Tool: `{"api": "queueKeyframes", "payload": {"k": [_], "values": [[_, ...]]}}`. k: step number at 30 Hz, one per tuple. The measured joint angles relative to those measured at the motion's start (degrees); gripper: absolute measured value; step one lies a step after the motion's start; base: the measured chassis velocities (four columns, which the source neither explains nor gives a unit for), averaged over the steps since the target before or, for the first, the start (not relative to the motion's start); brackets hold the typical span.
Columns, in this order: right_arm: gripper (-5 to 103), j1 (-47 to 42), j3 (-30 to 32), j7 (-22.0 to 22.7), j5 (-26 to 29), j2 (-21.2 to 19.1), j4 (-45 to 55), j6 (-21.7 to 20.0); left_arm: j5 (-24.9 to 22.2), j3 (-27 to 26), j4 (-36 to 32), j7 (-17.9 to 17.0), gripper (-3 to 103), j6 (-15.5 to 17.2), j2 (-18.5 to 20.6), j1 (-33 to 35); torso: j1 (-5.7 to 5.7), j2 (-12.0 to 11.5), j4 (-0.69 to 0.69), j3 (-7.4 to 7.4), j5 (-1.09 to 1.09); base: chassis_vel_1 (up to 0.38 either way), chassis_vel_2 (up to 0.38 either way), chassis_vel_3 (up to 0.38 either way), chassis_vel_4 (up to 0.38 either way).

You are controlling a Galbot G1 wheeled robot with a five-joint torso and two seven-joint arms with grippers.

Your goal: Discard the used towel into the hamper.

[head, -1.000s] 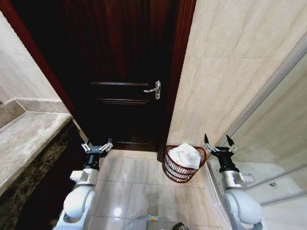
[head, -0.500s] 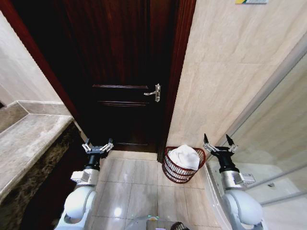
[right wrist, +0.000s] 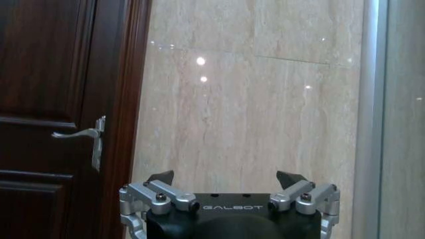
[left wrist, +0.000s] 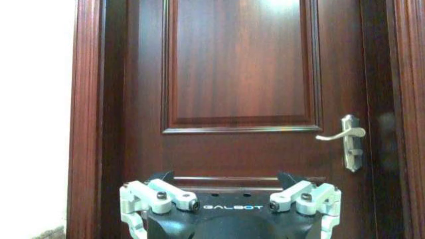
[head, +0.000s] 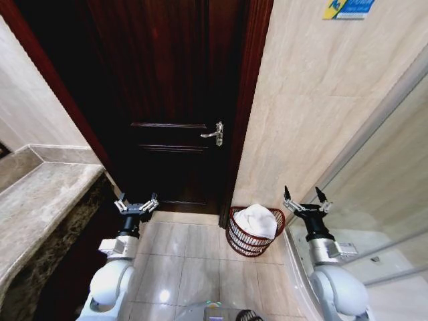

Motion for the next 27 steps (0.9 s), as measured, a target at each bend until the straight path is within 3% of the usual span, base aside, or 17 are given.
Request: {"api": "queueKeyframes", "payload": {"k": [17, 20, 27], "values": [[100, 0.14, -0.33, 0.12, -1.38, 0.62, 0.23, -1.24, -0.2, 0.5, 1.0, 0.0, 100, -0.14, 0.34, -0.62, 2.22, 4.9, 0.0, 2.68, 0.0, 0.0, 0.0, 0.0, 0.0], [100, 0.15, -0.24, 0.24, -1.57, 0.65, 0.2, -1.46, -1.05, 1.13, 1.51, -0.03, 100, -1.56, 0.26, -1.19, 2.81, 6.19, 0.0, 3.39, 0.0, 0.0, 0.0, 0.0, 0.0], [100, 0.28, -0.09, 0.42, -1.72, 0.52, 0.19, -1.71, 0.0, 1.55, 1.5, -0.27, 100, -0.95, -0.03, -1.21, 3.12, 6.92, 0.0, 3.82, 0.0, 0.0, 0.0, 0.0, 0.0]]}}
